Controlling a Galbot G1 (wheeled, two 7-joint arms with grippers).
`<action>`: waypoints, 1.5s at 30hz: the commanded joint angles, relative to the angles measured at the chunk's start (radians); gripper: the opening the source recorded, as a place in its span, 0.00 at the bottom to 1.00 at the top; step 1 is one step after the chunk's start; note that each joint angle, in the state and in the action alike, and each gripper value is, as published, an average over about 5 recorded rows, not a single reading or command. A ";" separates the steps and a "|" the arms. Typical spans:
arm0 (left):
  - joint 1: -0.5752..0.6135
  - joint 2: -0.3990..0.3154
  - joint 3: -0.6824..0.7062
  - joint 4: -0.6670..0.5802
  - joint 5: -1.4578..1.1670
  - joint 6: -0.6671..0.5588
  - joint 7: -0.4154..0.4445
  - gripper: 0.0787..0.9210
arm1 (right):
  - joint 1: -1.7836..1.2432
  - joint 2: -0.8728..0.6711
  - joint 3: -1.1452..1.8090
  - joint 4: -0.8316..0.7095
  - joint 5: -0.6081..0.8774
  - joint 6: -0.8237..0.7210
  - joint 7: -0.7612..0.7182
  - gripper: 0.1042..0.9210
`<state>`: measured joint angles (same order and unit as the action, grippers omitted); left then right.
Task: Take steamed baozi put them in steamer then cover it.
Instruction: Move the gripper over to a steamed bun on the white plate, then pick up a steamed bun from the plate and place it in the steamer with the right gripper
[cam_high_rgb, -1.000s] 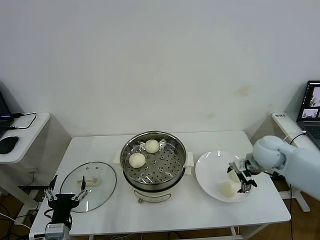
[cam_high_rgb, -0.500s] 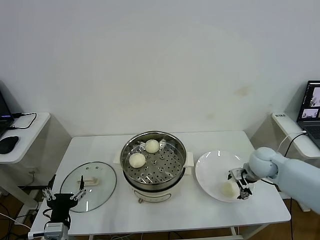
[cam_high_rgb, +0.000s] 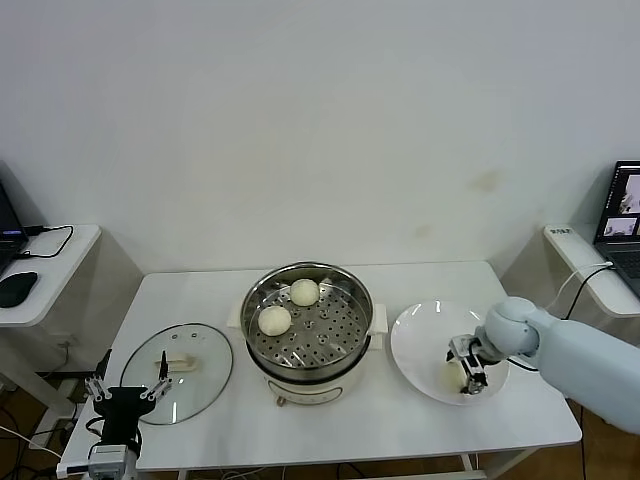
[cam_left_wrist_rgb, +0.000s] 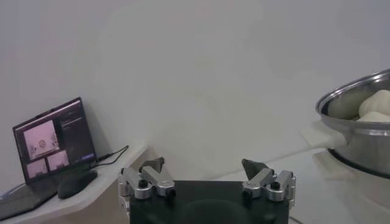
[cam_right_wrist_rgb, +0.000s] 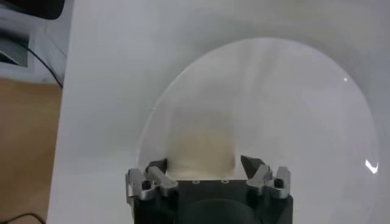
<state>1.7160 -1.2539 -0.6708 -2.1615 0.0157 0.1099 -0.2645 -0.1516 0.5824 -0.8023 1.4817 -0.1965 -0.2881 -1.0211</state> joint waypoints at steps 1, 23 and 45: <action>0.000 0.000 0.000 0.000 0.000 0.000 -0.001 0.88 | 0.003 0.003 0.011 -0.007 0.008 -0.008 -0.008 0.64; 0.001 0.016 -0.005 -0.021 -0.008 0.000 0.000 0.88 | 0.622 0.123 -0.116 -0.024 0.298 -0.027 -0.045 0.62; 0.002 -0.003 -0.034 -0.030 -0.014 0.000 -0.002 0.88 | 0.671 0.505 -0.474 0.077 0.331 0.288 0.036 0.62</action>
<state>1.7181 -1.2568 -0.7040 -2.1909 0.0021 0.1094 -0.2670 0.4980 0.9424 -1.1341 1.5368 0.1563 -0.1563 -0.9962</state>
